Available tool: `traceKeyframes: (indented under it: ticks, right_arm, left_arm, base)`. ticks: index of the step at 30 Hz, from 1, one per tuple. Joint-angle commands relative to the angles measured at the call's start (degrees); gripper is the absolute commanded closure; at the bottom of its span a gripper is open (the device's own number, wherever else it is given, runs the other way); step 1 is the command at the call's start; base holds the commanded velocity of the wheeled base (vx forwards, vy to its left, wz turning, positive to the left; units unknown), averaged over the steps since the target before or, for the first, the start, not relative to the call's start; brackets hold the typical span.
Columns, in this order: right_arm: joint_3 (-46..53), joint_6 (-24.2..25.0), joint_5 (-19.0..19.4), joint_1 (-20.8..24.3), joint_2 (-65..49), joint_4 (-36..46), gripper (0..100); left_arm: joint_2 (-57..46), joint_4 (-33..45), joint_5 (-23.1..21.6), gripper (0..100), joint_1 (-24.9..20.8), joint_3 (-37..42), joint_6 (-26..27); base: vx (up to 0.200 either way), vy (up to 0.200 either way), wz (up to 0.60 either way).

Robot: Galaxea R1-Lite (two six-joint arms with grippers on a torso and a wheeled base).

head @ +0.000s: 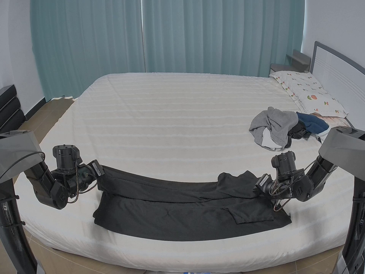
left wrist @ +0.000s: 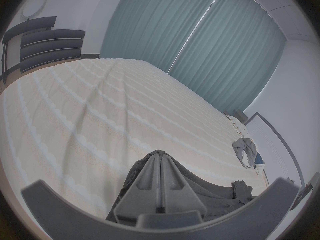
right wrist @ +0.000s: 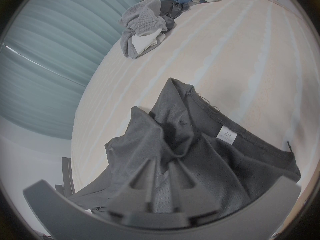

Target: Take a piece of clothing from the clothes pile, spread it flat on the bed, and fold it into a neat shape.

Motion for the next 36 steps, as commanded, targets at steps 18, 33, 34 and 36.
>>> traceKeyframes:
  ticks: [18,33,34,36]
  right_arm:
    - [-8.3,-0.4,-2.6,-2.9,-3.6,1.1,100]
    - [1.5,-3.3,-2.1,-3.9,-4.3,-10.2,100]
    - [3.1,-4.3,-1.7,-4.0,-4.4,-11.7,100]
    - [5.0,-5.4,-1.1,-4.0,-4.4,-13.3,100]
  left_arm:
    - [1.4,0.6,0.6,100,0.7,-7.7,-0.3]
    - [4.9,-8.1,3.4,100,0.7,-2.2,-1.0]
    - [5.0,-9.0,3.4,100,0.7,-0.9,0.0]
    - [5.1,-9.8,3.3,100,0.7,0.6,1.5]
  base:
    - [0.0,0.0,0.0]
    - [0.0,0.0,0.0]
    - [0.0,0.0,0.0]
    - [0.0,0.0,0.0]
